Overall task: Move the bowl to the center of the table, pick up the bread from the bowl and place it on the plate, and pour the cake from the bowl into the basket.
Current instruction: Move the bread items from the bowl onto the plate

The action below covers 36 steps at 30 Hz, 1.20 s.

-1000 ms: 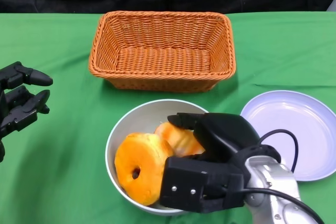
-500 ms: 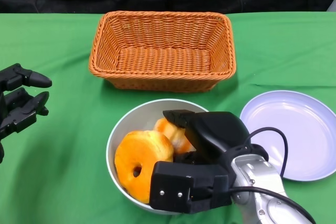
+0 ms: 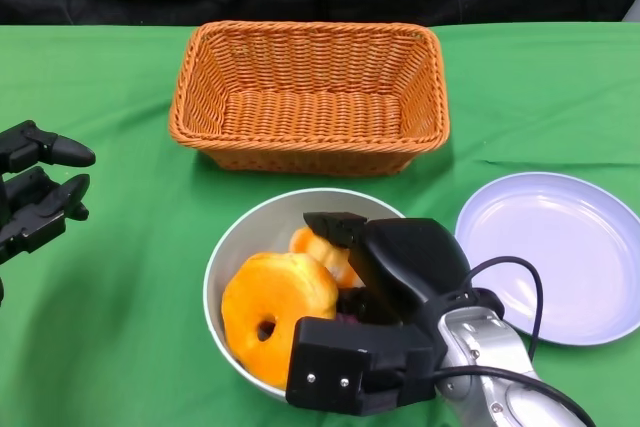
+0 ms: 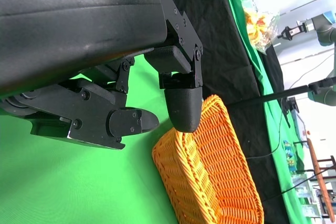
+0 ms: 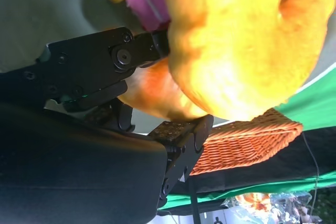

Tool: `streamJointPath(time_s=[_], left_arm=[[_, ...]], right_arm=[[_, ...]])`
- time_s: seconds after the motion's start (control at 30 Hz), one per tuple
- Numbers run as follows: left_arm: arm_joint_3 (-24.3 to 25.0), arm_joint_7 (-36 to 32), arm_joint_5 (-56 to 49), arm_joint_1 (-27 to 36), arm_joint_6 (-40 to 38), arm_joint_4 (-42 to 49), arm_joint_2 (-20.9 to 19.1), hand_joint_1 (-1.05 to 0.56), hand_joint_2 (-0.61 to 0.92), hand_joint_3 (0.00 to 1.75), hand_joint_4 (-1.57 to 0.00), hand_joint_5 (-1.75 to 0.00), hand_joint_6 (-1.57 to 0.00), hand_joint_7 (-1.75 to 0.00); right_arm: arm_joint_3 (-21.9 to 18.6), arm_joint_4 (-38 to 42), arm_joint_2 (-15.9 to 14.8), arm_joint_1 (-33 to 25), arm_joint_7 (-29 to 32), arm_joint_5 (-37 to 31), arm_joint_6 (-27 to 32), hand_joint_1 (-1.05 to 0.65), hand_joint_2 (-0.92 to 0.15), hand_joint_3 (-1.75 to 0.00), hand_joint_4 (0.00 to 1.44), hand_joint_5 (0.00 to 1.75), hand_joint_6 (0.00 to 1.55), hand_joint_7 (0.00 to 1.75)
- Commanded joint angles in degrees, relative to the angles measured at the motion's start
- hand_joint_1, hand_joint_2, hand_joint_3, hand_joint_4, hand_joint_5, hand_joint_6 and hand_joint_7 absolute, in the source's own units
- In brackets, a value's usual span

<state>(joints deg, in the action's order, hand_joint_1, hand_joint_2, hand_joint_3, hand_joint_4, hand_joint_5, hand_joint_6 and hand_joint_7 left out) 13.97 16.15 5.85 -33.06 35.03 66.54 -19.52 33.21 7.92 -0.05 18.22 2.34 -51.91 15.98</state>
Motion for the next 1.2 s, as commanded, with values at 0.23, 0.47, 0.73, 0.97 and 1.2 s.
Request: streamJointPath(time_s=[0.23, 0.47, 0.73, 0.97, 1.2], left_arm=[[-0.01, -0.49, -0.52, -0.36, 0.45, 0.24, -1.56, -0.01, 0.92, 0.4, -0.66, -1.61, -0.65, -1.25], [0.42, -0.03, -0.15, -0.4, 0.1, -0.12, -1.22, -0.01, 0.92, 0.39, -0.67, -1.61, -0.66, -1.24], [0.21, -0.6, -0.62, -0.53, 0.37, 0.21, -1.27, -0.01, 0.92, 0.38, -0.66, -1.62, -0.65, -1.24], [0.23, -0.27, -0.53, -0.52, 0.35, 0.16, -1.33, -0.01, 0.92, 0.39, -0.65, -1.62, -0.65, -1.23], [0.25, -0.3, -0.47, -0.66, 0.24, 0.33, -1.2, -0.02, 0.92, 0.39, -0.66, -1.61, -0.66, -1.23]], right_arm=[[-3.96, 5.04, -1.08, -0.5, 7.76, 7.26, -9.3, -0.2, -0.92, -0.02, 0.69, 1.3, 1.05, 0.2], [-5.35, 6.29, -1.04, -0.46, 15.82, 9.36, -16.93, -0.21, -0.91, -0.01, 0.72, 1.34, 1.07, 0.21], [-6.74, 5.77, -1.15, -0.05, 19.94, 9.91, -22.08, -0.18, -0.92, -0.01, 0.71, 1.37, 1.07, 0.25], [-7.59, 1.22, -1.16, -1.74, 18.49, 10.4, -21.82, -0.16, -0.92, -0.01, 0.69, 1.46, 0.93, 0.54], [-12.87, -14.68, -2.56, -10.55, 8.45, 18.52, -17.76, -0.13, -0.9, 0.0, 0.72, 1.4, 0.85, 0.73]])
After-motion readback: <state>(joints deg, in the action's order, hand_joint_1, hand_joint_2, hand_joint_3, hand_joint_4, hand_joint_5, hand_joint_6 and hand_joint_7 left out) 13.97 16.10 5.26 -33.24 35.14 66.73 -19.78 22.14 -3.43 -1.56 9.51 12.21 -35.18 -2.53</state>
